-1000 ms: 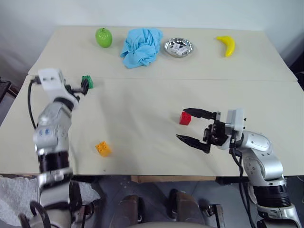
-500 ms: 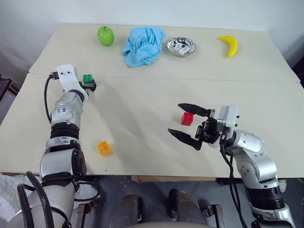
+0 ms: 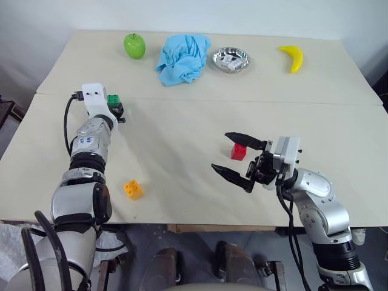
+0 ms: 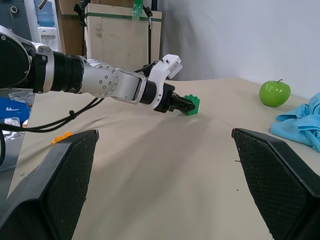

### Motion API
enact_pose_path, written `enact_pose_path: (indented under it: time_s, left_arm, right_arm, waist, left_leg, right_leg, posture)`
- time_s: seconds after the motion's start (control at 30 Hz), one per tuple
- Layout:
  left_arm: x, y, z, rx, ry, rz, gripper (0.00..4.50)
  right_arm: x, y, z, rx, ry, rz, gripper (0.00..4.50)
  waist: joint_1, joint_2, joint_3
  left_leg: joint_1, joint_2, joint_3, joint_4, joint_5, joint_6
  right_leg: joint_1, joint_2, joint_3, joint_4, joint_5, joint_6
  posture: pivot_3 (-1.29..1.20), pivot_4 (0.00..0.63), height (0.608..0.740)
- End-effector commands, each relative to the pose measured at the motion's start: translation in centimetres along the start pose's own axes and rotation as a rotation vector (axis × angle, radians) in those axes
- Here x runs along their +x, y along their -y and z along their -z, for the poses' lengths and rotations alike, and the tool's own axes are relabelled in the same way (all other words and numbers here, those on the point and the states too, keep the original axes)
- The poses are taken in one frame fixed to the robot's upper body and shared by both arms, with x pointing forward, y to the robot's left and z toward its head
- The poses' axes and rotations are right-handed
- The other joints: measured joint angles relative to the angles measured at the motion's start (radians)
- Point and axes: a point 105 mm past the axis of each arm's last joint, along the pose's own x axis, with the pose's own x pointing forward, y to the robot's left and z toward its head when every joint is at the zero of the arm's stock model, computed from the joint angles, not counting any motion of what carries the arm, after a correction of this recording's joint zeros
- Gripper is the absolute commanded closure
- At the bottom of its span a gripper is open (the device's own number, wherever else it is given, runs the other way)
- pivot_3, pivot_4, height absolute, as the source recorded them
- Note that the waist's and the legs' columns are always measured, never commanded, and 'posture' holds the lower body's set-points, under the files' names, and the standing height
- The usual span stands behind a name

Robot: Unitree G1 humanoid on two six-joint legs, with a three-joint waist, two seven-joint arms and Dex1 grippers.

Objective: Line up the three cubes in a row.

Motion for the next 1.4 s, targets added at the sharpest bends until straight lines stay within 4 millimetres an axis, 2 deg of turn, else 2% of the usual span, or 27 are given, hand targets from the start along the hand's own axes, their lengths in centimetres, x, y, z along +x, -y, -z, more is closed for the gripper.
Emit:
enact_pose_path:
  time_s: [0.03,0.17,0.27,0.33,0.43,0.6,0.67,0.83,1.1,1.23,1.4]
  left_arm:
    - [-0.2,0.1,-1.7,0.039,0.082,0.061,3.05]
    - [-1.5,0.8,-3.0,0.111,0.200,0.277,3.05]
    - [-4.5,3.3,-4.7,0.206,0.331,0.656,3.05]
    - [-6.6,5.0,-4.9,0.306,0.337,0.899,3.05]
    - [-9.5,8.2,-4.6,0.439,0.266,1.275,3.05]
    - [-10.4,12.8,-2.0,0.566,0.139,1.538,3.05]
    - [-10.3,15.2,-0.4,0.597,0.084,1.589,3.05]
    - [-9.3,18.0,1.6,0.648,0.038,1.551,3.05]
    - [-8.3,19.9,2.5,0.639,0.021,1.473,3.05]
    - [-8.8,19.9,3.2,0.618,-0.046,1.532,3.05]
    - [-7.9,20.1,2.1,0.598,0.016,1.444,1.41]
  right_arm:
    - [0.0,-0.6,-1.0,-0.037,0.034,-0.011,0.00]
    - [-0.9,-0.4,-1.2,-0.058,0.013,0.009,0.00]
    - [-2.6,0.0,-1.8,-0.082,-0.010,0.052,0.00]
    - [-4.1,0.2,-2.0,-0.095,-0.046,0.077,0.00]
    - [-7.1,-0.3,-1.9,-0.155,-0.143,0.075,0.00]
    - [-10.2,0.1,-1.7,-0.149,-0.240,0.145,0.00]
    - [-10.7,0.3,-1.7,-0.153,-0.260,0.164,0.00]
    - [-10.5,-0.1,-1.8,-0.147,-0.255,0.178,0.00]
    - [-10.9,-0.9,-1.1,-0.107,-0.268,0.205,0.00]
    - [-10.8,-1.1,-0.9,-0.097,-0.269,0.203,0.00]
    - [-10.5,-1.1,-0.7,-0.090,-0.263,0.196,0.00]
  waist:
    - [-0.001,0.000,0.000]
    - [-0.004,0.000,0.000]
    - [-0.006,0.000,0.000]
    - [0.001,0.000,0.000]
    - [0.005,0.000,0.000]
    - [0.011,0.000,0.000]
    - [0.006,0.000,0.000]
    - [-0.002,-0.001,0.001]
    - [0.008,-0.001,0.001]
    - [0.008,-0.002,0.001]
    - [0.006,-0.001,0.001]
  left_leg:
    - [0.000,-0.001,0.000,0.000,0.000,0.000]
    - [0.000,-0.001,0.001,0.000,0.000,0.000]
    - [0.000,0.000,0.001,0.000,0.000,0.000]
    - [-0.001,0.000,0.001,0.000,0.000,0.000]
    - [-0.002,0.000,0.003,0.002,0.000,0.000]
    - [-0.005,-0.002,0.006,0.006,0.000,0.001]
    - [-0.005,-0.002,0.006,0.007,0.000,0.002]
    - [-0.004,0.001,0.003,0.007,0.000,0.002]
    - [-0.007,0.004,0.000,0.012,-0.001,0.005]
    - [-0.013,0.003,-0.001,0.017,-0.003,0.008]
    - [-0.013,0.003,0.000,0.017,-0.003,0.009]
  right_leg:
    - [0.000,0.000,0.000,0.000,0.000,0.000]
    - [0.000,0.000,0.000,0.000,0.000,0.000]
    - [0.000,0.000,0.000,0.000,0.000,0.000]
    - [0.000,0.000,-0.001,0.000,0.000,0.000]
    - [0.000,0.000,-0.002,0.000,0.000,0.000]
    - [0.001,0.000,-0.003,-0.001,0.001,0.001]
    - [0.002,0.000,-0.002,-0.001,0.001,0.002]
    - [0.000,0.000,-0.001,0.000,0.001,0.002]
    - [0.000,-0.001,-0.001,0.001,0.002,0.004]
    - [-0.003,-0.002,0.000,0.001,0.003,0.006]
    - [-0.003,-0.002,0.000,0.000,0.003,0.006]
  posture:
    - [0.00,0.150,0.740]
    - [0.00,0.150,0.740]
    - [0.00,0.150,0.740]
    - [0.00,0.150,0.740]
    - [0.00,0.150,0.740]
    - [0.00,0.150,0.740]
    - [0.00,0.150,0.740]
    - [0.00,0.150,0.740]
    - [0.00,0.150,0.740]
    - [0.00,0.150,0.740]
    - [0.00,0.150,0.740]
